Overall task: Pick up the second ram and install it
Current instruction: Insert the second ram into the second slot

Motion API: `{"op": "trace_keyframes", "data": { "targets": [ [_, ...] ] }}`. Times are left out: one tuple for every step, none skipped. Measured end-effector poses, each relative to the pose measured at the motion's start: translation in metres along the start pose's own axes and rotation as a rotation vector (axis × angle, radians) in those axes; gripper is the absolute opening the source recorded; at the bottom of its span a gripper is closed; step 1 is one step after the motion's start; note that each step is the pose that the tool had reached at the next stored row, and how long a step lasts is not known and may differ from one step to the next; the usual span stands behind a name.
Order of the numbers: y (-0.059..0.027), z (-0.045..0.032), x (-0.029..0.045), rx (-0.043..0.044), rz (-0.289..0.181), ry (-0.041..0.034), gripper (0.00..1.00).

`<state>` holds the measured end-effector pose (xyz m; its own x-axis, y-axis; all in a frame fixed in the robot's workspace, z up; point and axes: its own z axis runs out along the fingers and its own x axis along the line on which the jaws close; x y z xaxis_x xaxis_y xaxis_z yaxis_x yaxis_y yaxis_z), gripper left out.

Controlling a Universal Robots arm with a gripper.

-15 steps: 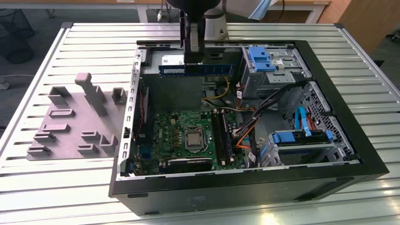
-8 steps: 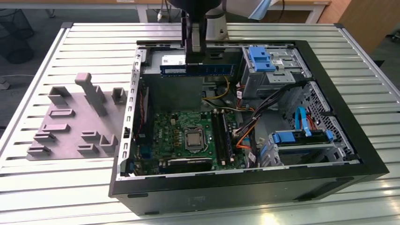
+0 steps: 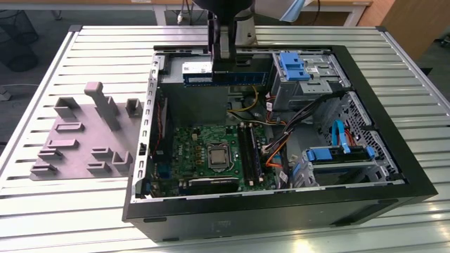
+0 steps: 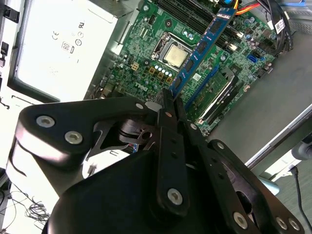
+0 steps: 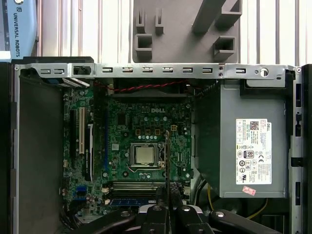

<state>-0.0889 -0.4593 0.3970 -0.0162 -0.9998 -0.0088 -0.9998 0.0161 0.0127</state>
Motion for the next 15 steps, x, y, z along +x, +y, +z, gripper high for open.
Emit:
{"op": "trace_keyframes", "data": {
  "targets": [
    [0.0000, 0.0000, 0.0000, 0.0000, 0.000, 0.0000, 0.14],
    [0.0000, 0.0000, 0.0000, 0.0000, 0.000, 0.0000, 0.14],
    [0.0000, 0.0000, 0.0000, 0.0000, 0.000, 0.0000, 0.14],
    [0.0000, 0.0000, 0.0000, 0.0000, 0.000, 0.0000, 0.14],
    [-0.0001, 0.0000, 0.0000, 0.0000, 0.000, 0.0000, 0.14],
    [-0.0001, 0.0000, 0.0000, 0.0000, 0.000, 0.0000, 0.14],
    [-0.0001, 0.0000, 0.0000, 0.0000, 0.000, 0.0000, 0.14],
    [-0.0001, 0.0000, 0.0000, 0.0000, 0.000, 0.0000, 0.14],
    [-0.0001, 0.0000, 0.0000, 0.0001, 0.001, 0.0001, 0.14],
    [-0.0001, 0.0001, 0.0000, 0.0001, 0.004, 0.0001, 0.14],
    [-0.0002, 0.0000, 0.0000, 0.0001, 0.012, 0.0002, 0.14],
    [-0.0002, 0.0000, 0.0000, 0.0001, 0.026, 0.0002, 0.14],
    [-0.0002, 0.0001, 0.0000, 0.0003, 0.041, 0.0000, 0.14],
    [-0.0002, 0.0001, 0.0000, 0.0004, 0.057, -0.0002, 0.14],
    [-0.0003, 0.0002, 0.0000, 0.0005, 0.074, -0.0004, 0.14]
  ]
}}
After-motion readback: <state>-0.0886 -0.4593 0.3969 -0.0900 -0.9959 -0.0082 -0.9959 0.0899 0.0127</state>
